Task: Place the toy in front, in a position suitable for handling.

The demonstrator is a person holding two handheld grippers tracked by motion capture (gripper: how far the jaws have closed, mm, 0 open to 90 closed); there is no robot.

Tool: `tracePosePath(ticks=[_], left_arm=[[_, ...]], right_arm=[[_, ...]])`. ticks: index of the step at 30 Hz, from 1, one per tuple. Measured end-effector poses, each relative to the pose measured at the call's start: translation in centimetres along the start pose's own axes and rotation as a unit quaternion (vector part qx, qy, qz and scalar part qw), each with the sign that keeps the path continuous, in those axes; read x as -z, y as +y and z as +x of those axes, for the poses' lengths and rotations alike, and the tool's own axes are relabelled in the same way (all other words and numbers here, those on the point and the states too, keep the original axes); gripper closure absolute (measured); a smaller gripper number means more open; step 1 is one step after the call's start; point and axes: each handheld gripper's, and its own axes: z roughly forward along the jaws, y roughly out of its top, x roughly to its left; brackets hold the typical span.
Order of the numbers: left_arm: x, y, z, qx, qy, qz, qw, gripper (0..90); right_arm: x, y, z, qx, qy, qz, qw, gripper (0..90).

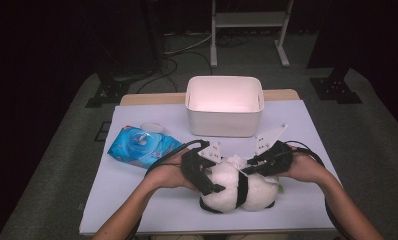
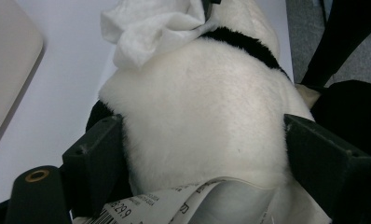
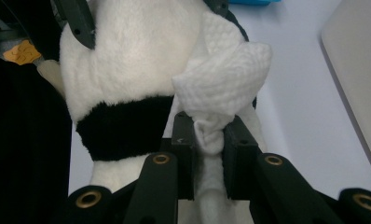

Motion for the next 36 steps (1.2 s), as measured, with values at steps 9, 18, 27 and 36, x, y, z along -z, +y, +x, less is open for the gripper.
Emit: tracePosePath(ticks=[9, 18, 27, 36], left_arm=[[0.9, -0.4, 0.5, 0.010, -0.015, -0.041, 0.9990, 15.6], [2.0, -1.6, 0.7, 0.009, -0.030, -0.047, 0.9984, 21.3], [1.0, -1.9, 0.8, 0.016, -0.039, -0.067, 0.9969, 26.8], [0.7, -1.1, 0.6, 0.012, -0.034, -0.056, 0.9978, 26.7]], right_arm=[[0.5, -1.3, 0.0, -0.012, 0.001, -0.027, 0.9995, 76.5], [0.9, -1.5, -0.4, -0.018, -0.010, -0.014, 0.9997, 76.4], [0.6, 1.0, 0.4, 0.019, -0.013, -0.003, 0.9997, 76.4], [-0.1, 4.9, 0.8, 0.054, 0.005, -0.012, 0.9985, 76.5]])
